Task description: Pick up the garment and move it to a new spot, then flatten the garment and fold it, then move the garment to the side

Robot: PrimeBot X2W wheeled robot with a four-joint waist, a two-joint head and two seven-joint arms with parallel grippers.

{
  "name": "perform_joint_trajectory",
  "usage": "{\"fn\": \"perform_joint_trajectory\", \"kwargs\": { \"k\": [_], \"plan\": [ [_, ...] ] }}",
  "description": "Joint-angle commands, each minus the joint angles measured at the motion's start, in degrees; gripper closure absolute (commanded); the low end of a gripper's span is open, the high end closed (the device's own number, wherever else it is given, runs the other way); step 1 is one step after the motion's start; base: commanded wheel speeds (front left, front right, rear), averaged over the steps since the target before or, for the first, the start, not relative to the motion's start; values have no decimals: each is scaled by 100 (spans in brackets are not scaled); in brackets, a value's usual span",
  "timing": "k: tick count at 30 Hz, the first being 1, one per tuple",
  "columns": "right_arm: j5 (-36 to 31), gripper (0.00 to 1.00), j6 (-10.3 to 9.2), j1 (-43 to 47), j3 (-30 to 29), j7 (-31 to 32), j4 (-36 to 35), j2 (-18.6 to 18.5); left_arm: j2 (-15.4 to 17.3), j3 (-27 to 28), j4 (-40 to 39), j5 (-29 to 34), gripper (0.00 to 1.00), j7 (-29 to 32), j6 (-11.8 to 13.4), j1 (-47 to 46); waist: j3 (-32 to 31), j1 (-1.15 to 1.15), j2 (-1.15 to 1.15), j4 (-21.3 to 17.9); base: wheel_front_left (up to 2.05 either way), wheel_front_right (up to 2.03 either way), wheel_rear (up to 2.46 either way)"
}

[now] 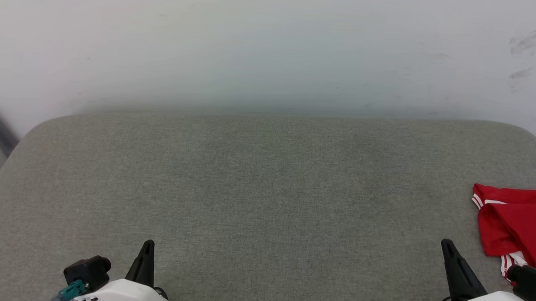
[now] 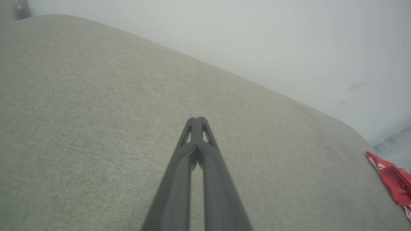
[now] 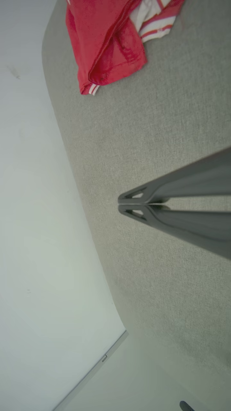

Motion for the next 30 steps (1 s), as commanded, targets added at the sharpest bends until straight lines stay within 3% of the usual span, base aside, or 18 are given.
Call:
{"fn": "perform_joint_trajectory", "kwargs": {
  "k": [1, 30],
  "plan": [
    [233, 100, 0, -193, -20, 12, -23, -24, -10, 123, -64, -161, 100, 41, -54, -201, 5, 0, 0, 1, 0, 0, 0],
    [2635, 100, 0, -665, -103, 108, 511, -41, -491, 930, 22, -1895, 100, 634, -590, -403, 111, 0, 0, 14, 0, 0, 0]
  ]
}}
